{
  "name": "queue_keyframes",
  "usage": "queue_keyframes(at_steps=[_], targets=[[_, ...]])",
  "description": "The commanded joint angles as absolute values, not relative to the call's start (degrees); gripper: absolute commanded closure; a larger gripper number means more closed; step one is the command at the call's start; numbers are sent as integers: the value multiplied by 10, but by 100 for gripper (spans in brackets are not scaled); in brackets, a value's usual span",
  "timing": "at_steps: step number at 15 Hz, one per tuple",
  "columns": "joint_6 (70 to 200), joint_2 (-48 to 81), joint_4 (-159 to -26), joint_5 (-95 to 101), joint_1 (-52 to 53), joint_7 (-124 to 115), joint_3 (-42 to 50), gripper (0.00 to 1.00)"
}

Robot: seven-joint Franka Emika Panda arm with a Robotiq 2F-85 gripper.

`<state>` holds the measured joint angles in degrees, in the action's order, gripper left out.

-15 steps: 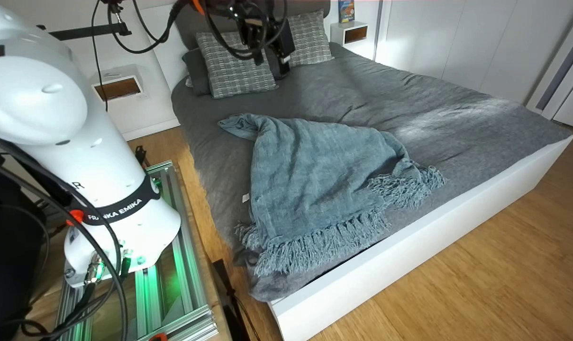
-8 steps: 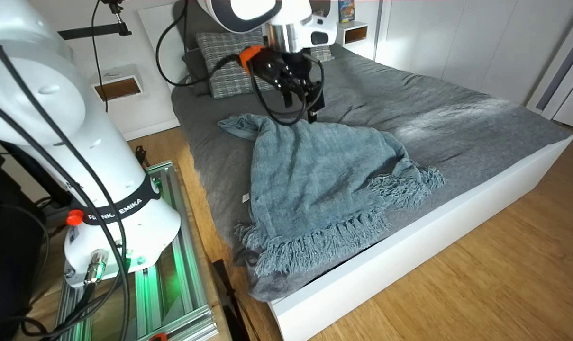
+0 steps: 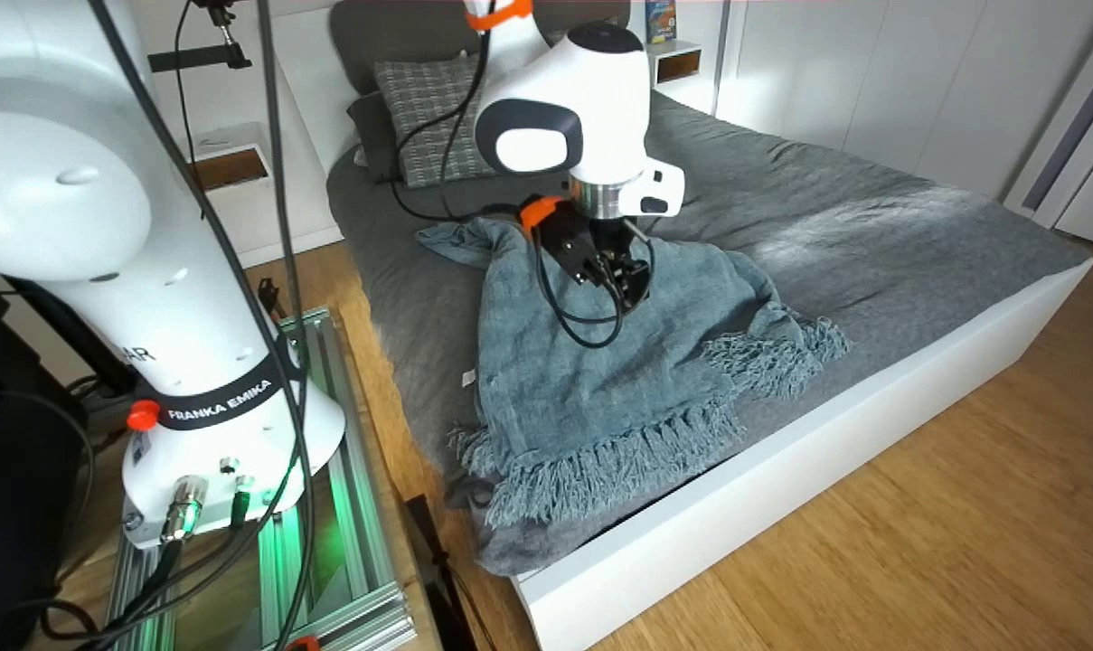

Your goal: Pull the blue blanket to the right and fold it in half towards the left

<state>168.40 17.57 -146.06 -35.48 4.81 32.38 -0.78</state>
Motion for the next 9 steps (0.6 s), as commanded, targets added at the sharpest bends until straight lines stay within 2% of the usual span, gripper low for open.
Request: queue_keyframes(at_steps=[1, 4, 5, 9], targets=[[1726, 304, -1363, -394, -9, 392, -48, 0], [1742, 383, -1312, -362, -13, 379, -33, 0], [1730, 326, -1356, -369, -12, 373, -37, 0], [1736, 384, -1315, -368, -13, 375, -32, 0]])
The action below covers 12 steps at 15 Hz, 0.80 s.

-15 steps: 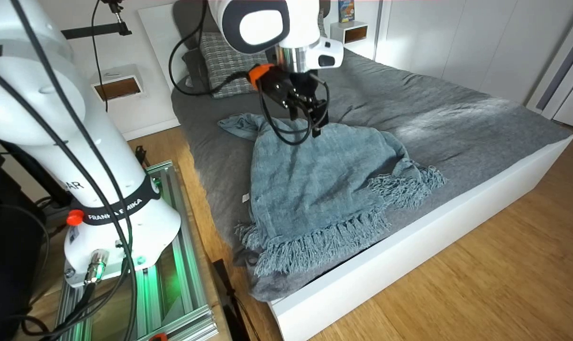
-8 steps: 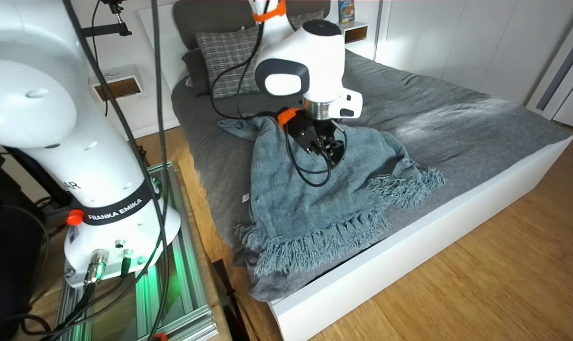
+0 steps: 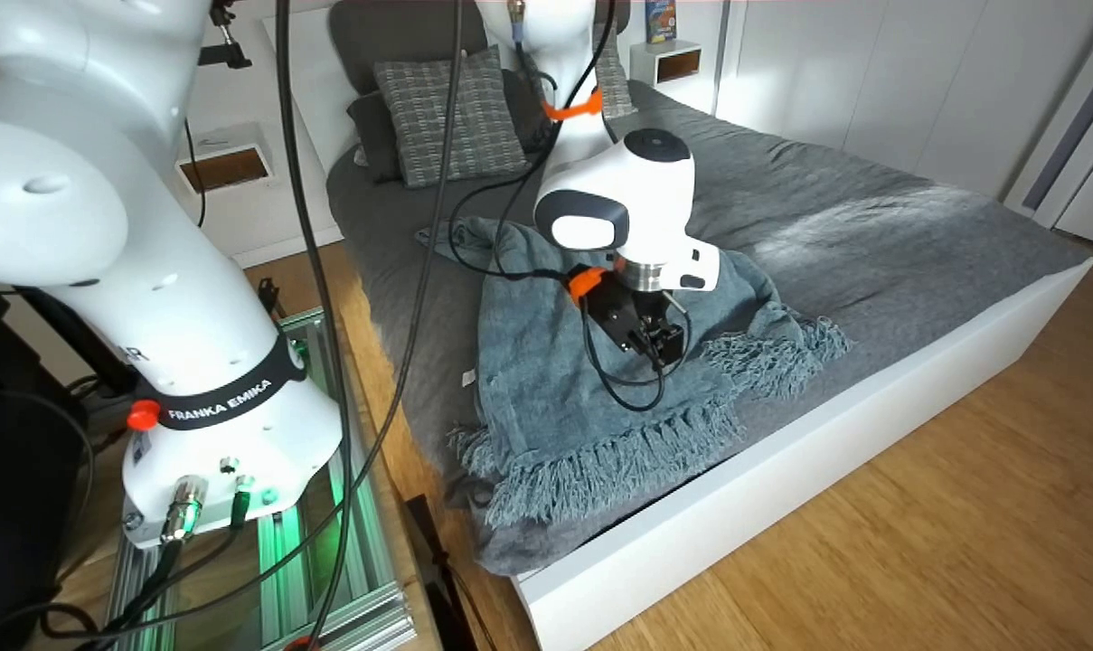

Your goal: Pull the blue blanket to the right and fold it in half towards the left

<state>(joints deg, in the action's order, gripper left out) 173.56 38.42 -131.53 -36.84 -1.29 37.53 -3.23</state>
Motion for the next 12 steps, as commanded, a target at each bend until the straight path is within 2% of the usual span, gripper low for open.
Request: queue_keyframes(at_steps=[1, 4, 5, 12], targets=[[1736, 385, -1314, -368, -13, 375, -32, 0], [1736, 384, -1311, -368, -13, 375, -32, 0], [1728, 404, -1294, -361, 24, 337, 8, 0], [1751, 561, -1115, -375, -22, 329, -20, 0]])
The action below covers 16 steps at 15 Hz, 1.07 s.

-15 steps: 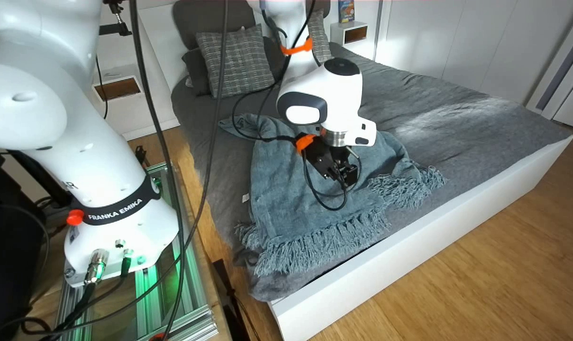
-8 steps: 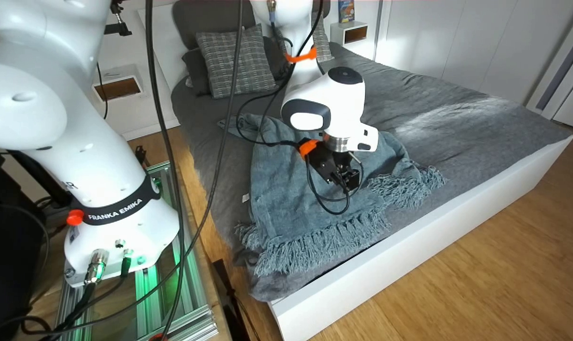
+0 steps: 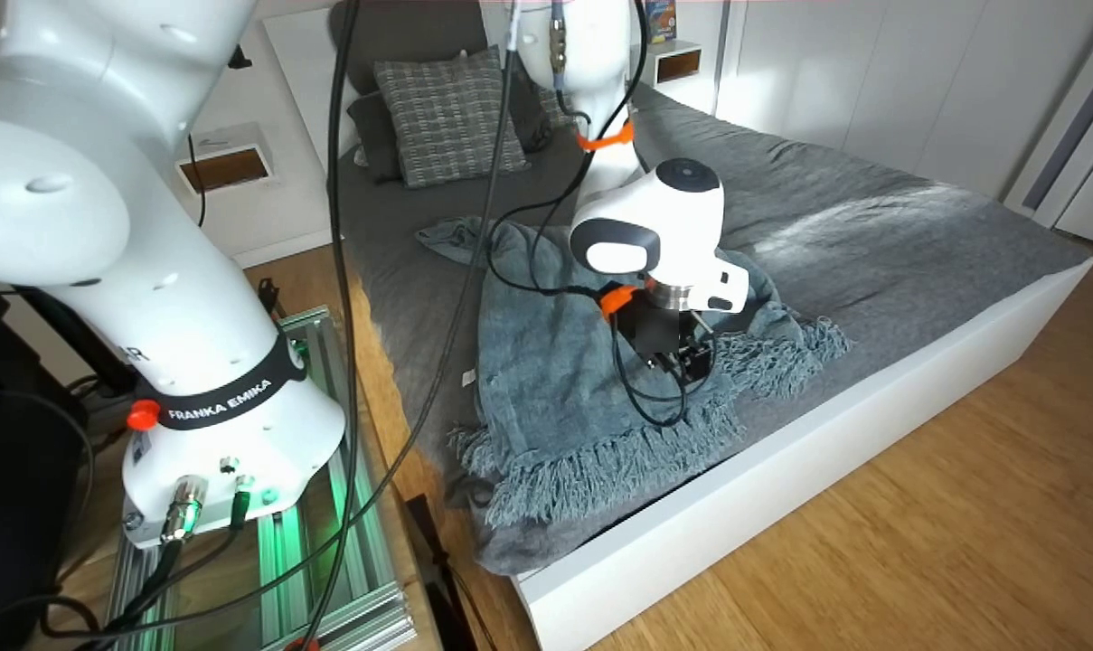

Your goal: Pull the blue blanket to the right and fold it in half towards the left

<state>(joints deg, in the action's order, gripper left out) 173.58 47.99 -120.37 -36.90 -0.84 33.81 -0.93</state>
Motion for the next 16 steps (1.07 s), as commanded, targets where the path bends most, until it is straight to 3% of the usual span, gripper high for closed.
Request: queue_keyframes(at_steps=[1, 16], targets=[[1762, 576, -1107, -284, -51, 255, -37, 0], [1740, 787, -861, -86, -97, 84, -82, 0]])
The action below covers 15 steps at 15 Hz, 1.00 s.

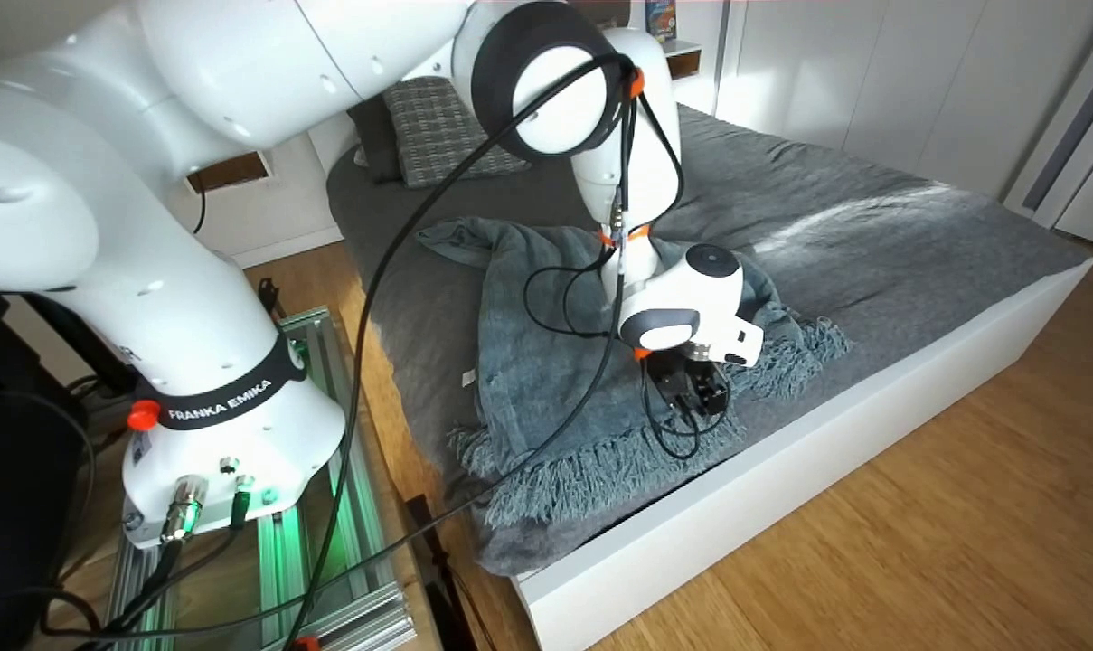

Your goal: Pull the blue blanket to the right and fold it in half towards the left

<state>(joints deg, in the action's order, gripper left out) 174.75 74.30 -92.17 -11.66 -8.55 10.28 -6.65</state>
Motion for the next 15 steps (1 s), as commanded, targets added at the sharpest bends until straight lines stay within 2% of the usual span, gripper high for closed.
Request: queue_keyframes(at_steps=[1, 2, 3, 5, 8, 14, 15], targets=[[1739, 795, -850, -83, -95, 83, -82, 0], [1733, 801, -840, -79, -94, 84, -85, 4], [1728, 807, -832, -77, -93, 83, -87, 26], [1717, 814, -819, -73, -88, 83, -89, 31], [1696, 806, -822, -76, -81, 75, -88, 54], [1694, 756, -871, -85, -73, 50, -76, 94], [1706, 743, -886, -87, -68, 40, -67, 98]])
